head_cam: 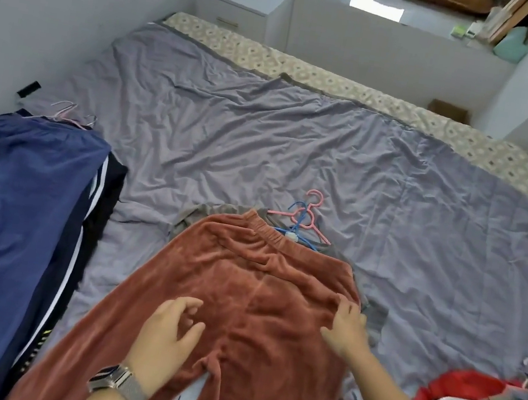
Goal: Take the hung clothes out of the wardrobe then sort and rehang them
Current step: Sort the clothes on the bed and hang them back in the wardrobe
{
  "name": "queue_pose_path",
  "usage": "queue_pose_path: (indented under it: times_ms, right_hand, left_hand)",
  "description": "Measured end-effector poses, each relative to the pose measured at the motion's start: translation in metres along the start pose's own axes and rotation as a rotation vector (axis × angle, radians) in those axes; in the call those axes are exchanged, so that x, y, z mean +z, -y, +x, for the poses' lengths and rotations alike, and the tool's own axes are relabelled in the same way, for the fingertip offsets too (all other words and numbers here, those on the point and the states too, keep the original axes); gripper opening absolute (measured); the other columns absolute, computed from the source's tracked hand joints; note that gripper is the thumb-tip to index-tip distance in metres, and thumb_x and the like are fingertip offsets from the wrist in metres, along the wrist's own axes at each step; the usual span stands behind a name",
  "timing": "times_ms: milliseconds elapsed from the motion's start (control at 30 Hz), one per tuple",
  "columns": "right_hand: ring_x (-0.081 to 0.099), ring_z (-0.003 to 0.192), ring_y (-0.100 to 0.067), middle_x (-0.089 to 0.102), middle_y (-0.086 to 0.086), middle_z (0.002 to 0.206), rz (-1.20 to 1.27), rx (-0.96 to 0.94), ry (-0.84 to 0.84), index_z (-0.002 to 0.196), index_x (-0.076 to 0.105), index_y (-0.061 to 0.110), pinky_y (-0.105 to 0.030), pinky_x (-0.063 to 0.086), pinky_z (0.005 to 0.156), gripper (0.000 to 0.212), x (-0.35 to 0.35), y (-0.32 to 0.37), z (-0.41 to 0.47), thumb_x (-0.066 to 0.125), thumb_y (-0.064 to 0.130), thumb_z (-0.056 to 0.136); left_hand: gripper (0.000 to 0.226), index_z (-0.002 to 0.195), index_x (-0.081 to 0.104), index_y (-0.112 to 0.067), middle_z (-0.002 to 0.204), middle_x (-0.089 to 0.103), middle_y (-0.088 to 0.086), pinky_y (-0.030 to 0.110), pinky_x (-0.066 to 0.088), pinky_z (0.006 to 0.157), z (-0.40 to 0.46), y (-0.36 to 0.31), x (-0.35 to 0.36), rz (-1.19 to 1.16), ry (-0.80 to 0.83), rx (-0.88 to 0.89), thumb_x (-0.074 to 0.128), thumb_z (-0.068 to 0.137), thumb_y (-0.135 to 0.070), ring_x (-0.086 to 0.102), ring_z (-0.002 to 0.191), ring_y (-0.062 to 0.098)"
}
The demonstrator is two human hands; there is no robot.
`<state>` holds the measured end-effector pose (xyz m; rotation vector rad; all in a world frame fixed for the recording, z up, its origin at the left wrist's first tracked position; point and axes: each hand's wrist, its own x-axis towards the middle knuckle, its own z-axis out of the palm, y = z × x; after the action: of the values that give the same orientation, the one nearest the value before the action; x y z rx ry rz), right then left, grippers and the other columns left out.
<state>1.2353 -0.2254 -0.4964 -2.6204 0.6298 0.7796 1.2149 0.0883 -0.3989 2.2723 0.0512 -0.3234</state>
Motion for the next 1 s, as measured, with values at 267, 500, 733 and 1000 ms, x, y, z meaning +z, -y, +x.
queue_pose_path:
  times_ms: [267,500,733,1000]
  right_hand:
    - [0.037,0.129,-0.036,0.049,-0.014,0.136,0.144,0.088,-0.131,0.144,0.030,0.020,-0.045,0.036,0.107,0.075,-0.024,0.011,0.105,0.064,0.032,0.078]
    - [0.031,0.132,-0.035,0.045,-0.009,0.139,-0.024,0.054,0.023,0.134,0.049,0.030,-0.050,0.033,0.106,0.061,0.007,0.036,0.111,0.056,0.060,0.081]
    - [0.066,0.085,-0.032,0.070,-0.013,0.076,0.212,-0.129,-0.199,0.071,0.072,0.012,-0.035,0.046,0.070,0.047,0.024,0.043,0.021,0.060,0.055,0.084]
    - [0.034,0.039,-0.012,0.038,0.003,0.042,0.338,-0.553,-0.341,0.043,0.022,0.021,-0.017,0.023,0.045,0.059,-0.033,0.042,-0.128,0.050,0.056,0.081]
  left_hand:
    - [0.032,0.099,0.056,-0.033,0.097,0.055,-0.017,0.003,0.039,0.079,0.017,0.030,0.020,0.024,-0.006,-0.033,0.064,0.082,-0.008,0.051,0.100,-0.005]
    - [0.030,0.094,0.053,-0.043,0.097,0.059,-0.015,0.002,0.040,0.077,-0.003,0.049,0.021,0.007,0.042,-0.143,0.053,0.070,-0.027,0.056,0.093,-0.007]
    - [0.030,0.096,0.048,-0.046,0.101,0.055,-0.015,0.007,0.040,0.085,-0.007,0.037,0.005,0.018,-0.011,-0.055,0.057,0.081,-0.022,0.051,0.101,-0.004]
    - [0.055,0.135,0.037,-0.037,0.144,0.036,-0.003,0.037,0.031,0.109,-0.005,-0.020,-0.049,0.326,-0.124,0.251,0.040,0.083,-0.054,0.034,0.131,0.013]
